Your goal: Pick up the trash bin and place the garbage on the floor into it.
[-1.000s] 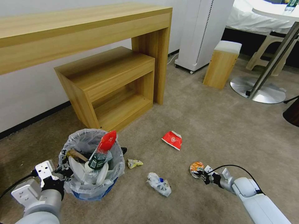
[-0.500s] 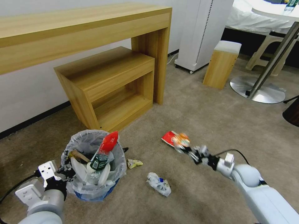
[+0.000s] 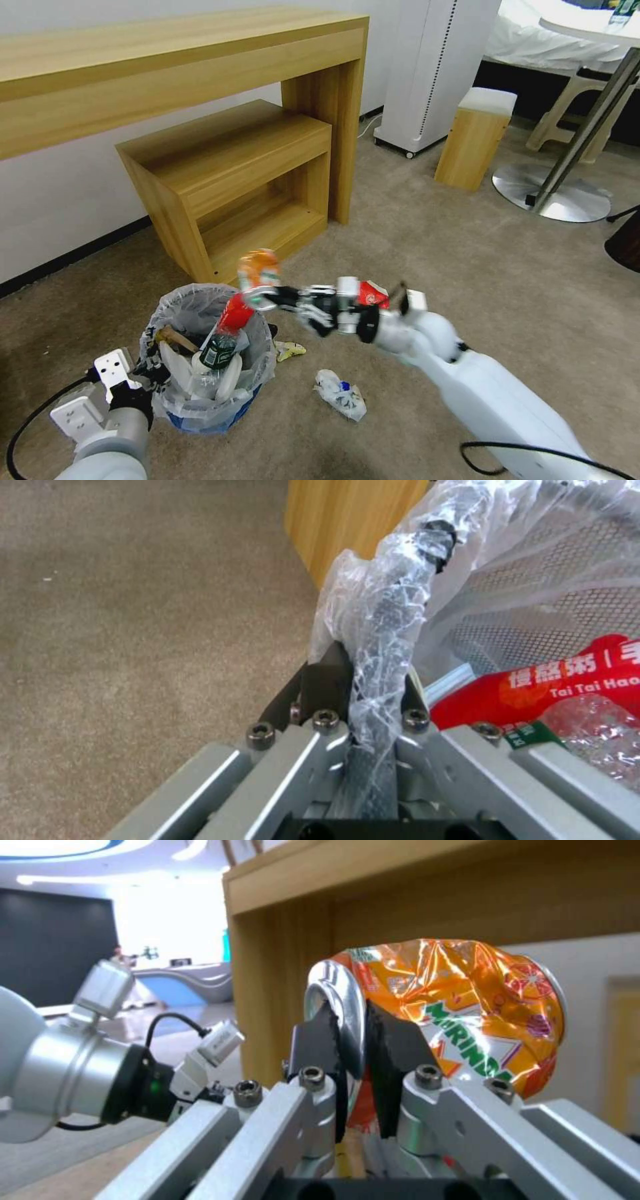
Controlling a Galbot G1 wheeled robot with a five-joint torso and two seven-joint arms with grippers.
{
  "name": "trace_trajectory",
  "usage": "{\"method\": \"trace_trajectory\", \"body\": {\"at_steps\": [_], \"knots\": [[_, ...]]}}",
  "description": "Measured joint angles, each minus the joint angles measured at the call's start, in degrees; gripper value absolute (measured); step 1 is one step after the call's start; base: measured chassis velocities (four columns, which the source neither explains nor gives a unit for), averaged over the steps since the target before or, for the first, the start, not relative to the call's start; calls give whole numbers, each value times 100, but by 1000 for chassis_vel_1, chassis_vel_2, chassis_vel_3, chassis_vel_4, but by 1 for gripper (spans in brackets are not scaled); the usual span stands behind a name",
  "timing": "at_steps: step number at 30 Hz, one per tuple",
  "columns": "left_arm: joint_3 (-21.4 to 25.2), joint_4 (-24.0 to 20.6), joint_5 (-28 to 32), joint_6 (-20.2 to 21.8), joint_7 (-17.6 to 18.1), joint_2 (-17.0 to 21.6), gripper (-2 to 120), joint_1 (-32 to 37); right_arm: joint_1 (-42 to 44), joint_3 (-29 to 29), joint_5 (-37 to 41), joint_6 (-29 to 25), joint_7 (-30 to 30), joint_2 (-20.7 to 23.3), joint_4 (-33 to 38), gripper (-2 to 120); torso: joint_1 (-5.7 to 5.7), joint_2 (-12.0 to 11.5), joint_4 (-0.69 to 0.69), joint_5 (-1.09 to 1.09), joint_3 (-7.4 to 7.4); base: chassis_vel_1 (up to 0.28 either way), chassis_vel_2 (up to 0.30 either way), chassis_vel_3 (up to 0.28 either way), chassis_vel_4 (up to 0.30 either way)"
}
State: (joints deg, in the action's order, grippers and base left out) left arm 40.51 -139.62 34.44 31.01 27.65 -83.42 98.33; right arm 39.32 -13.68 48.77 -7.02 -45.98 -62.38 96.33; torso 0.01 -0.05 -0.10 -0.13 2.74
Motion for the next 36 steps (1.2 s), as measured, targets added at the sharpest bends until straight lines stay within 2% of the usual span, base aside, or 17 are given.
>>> {"method": "trace_trajectory", "body": {"at_steps": [3,6,10,21,36], "knots": [[3,-1,-1,0,1,-4,1,0,-131,-167,20,3,1,-128,-163,7,0,0,-3,0,0,0,0,0,0],[6,-28,-3,0,0,-26,1,2,-380,-537,99,50,-26,-453,-468,7,0,0,-1,1,0,0,0,0,0],[9,-67,-23,2,3,-38,1,10,-545,-832,94,171,-124,-581,-640,7,0,0,-2,1,0,0,0,0,0],[7,-105,-47,16,10,-50,1,16,-605,-1087,46,205,-249,-612,-702,7,0,0,-3,2,0,0,0,0,0],[50,-154,-112,18,14,-79,1,87,-759,-1385,-237,122,-1114,-963,-1074,7,0,0,-2,1,-1,0,0,0,0]]}}
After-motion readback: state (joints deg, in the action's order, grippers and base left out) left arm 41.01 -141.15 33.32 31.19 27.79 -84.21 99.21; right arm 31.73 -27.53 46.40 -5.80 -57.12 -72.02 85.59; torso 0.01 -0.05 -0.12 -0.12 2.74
